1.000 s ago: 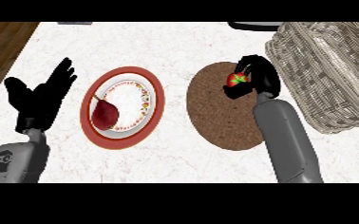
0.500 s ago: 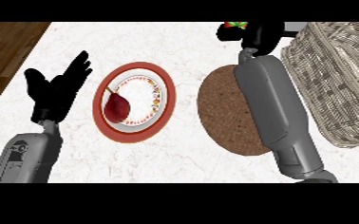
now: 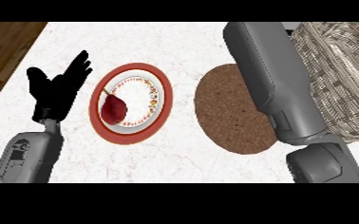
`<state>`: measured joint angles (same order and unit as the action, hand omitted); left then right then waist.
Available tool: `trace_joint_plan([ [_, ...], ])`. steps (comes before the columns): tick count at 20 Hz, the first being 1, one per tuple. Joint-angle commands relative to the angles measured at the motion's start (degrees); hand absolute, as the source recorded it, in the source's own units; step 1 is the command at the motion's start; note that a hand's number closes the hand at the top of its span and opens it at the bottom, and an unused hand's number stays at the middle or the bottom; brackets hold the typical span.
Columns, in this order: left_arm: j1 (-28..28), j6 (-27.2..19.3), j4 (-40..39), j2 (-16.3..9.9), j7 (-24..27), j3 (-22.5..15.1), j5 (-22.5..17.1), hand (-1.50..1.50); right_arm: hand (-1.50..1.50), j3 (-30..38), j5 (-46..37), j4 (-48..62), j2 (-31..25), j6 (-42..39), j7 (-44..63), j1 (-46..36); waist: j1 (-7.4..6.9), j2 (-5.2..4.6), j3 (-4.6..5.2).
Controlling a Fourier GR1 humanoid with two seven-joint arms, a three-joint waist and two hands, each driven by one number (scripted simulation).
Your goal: Pick the tomato from the placemat and place it in the basket
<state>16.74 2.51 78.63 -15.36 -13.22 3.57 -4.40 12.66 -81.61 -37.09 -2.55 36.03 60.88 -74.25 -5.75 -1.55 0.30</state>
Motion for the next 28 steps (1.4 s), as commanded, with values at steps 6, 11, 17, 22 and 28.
trace_joint_plan([
  [6, -0.8, -1.0, 0.1, 0.1, 0.6, 0.5, 0.7, 0.00, 1.50, 4.7, -9.5, 9.9, -7.2, 2.0, 12.0, -10.0, 0.59, -0.16, -0.15],
  [11, -0.5, 0.2, -1.2, -0.6, 1.2, 1.3, 0.0, 0.00, 1.50, 5.8, -14.8, 13.9, -9.3, -0.4, 16.9, -12.4, 0.88, -0.23, -0.06],
  [17, -1.1, -1.0, 0.9, 0.5, -1.0, 0.6, 0.1, 0.00, 1.50, 7.6, -18.4, 17.0, -15.1, -1.0, 17.7, -10.7, 1.12, -0.10, -0.22],
  [22, -0.5, 0.8, -0.5, -1.9, -0.2, 3.4, -1.6, 0.00, 1.50, 10.5, -18.0, 17.4, -16.8, 1.5, 15.2, -6.8, 2.63, 0.33, -0.28],
  [28, -2.9, -1.2, -0.5, 0.3, 0.6, 2.2, 0.2, 0.00, 1.50, 12.1, -17.8, 16.1, -15.9, 3.7, 12.5, -2.4, 4.23, 1.05, -0.30],
])
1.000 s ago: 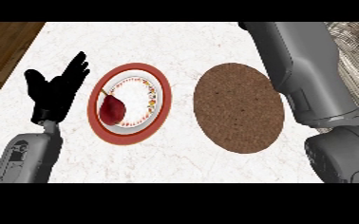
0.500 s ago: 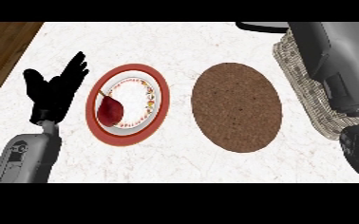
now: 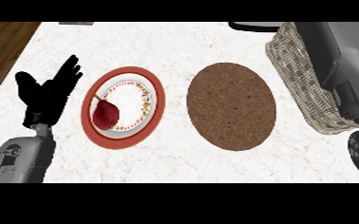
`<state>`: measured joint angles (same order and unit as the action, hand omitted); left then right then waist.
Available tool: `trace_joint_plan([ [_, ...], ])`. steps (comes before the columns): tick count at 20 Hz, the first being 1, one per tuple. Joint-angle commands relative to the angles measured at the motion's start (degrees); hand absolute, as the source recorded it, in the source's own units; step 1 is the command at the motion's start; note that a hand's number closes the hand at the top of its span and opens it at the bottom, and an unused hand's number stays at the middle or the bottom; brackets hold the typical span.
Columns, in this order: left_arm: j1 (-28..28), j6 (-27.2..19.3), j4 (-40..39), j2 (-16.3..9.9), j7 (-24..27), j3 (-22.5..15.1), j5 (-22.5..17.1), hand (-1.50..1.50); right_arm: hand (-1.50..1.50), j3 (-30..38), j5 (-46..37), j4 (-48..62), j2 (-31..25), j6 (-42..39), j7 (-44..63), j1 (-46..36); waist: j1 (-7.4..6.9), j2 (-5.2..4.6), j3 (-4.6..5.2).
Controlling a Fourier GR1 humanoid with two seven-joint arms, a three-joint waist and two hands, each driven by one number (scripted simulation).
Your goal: Pick the tomato from the placemat and place it in the basket
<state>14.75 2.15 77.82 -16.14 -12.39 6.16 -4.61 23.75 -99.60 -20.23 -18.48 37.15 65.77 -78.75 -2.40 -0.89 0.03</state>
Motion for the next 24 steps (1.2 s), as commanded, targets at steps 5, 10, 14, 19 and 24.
trace_joint_plan([
  [5, -2.1, 1.1, 1.3, -0.1, 0.3, 0.5, -0.8, 0.00, 1.50, 3.4, 1.2, -2.4, 0.2, 10.9, 4.4, 7.5, 0.56, 0.19, -0.07],
  [10, -3.0, 0.0, 3.0, 0.5, -1.1, 0.2, -0.4, 0.00, 1.50, 3.9, -4.5, -4.4, -3.3, 12.1, 12.6, 10.5, 0.51, 0.12, 0.03],
  [14, -0.9, -1.3, 2.6, 0.3, -2.0, 0.2, 0.8, 0.00, -1.50, 7.7, -2.1, -5.7, -1.0, 14.0, 9.6, 13.6, 1.04, 0.23, -0.07],
  [19, 0.7, -0.4, 0.3, 0.3, -1.0, 0.8, 0.5, 0.00, -1.50, 8.2, -1.8, -4.6, 0.2, 16.3, 4.4, 13.6, 0.84, 0.22, -0.06],
  [24, -2.1, -0.3, 2.6, 1.0, -0.2, 0.3, 0.7, 0.00, -1.50, 10.2, -0.3, -7.9, -1.1, 21.1, 2.5, 14.8, 0.91, 0.42, -0.05],
])
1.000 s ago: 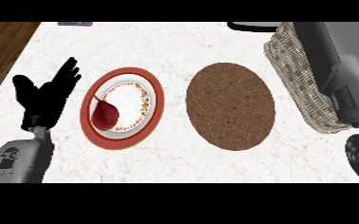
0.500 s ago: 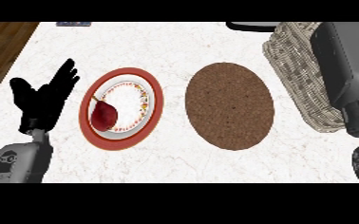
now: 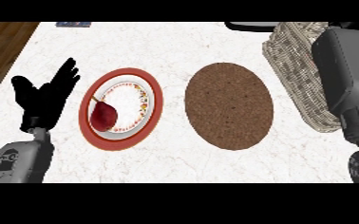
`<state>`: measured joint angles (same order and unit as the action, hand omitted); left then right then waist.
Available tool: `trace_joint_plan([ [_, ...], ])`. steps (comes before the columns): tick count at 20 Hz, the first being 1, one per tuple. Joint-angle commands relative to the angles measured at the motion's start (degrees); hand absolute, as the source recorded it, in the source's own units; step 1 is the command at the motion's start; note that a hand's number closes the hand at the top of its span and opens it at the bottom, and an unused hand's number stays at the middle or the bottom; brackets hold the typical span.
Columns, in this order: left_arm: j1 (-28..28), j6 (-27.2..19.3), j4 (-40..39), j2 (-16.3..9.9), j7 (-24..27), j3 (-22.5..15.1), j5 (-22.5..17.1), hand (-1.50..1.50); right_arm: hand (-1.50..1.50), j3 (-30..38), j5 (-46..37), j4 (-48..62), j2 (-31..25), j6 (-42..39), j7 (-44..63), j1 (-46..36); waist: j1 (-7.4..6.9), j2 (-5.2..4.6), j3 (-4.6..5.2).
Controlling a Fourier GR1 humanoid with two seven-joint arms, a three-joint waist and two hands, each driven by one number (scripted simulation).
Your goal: Pick the tomato from the placemat and place it in the basket
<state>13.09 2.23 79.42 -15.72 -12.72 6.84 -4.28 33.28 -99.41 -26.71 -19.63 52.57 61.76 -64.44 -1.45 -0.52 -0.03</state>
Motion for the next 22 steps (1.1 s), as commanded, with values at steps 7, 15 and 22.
trace_joint_plan([
  [7, -1.7, -1.6, 0.3, 1.2, -0.1, -0.1, 0.9, 0.00, -1.50, 6.1, -0.7, -15.2, 0.6, 13.6, 7.7, 2.9, 2.05, 0.91, 0.06],
  [15, -3.7, 0.5, 0.2, -3.2, -0.4, 4.4, -1.4, 0.00, -1.50, 4.0, 7.1, -40.1, 15.0, 7.5, 2.9, 15.3, 5.70, 2.67, 0.13],
  [22, -5.6, 0.4, 1.8, -2.1, -0.5, 3.3, -1.0, 0.00, -1.50, -6.9, 14.4, -58.8, 19.5, -3.2, 2.8, 31.1, 5.66, 2.72, 0.13],
])
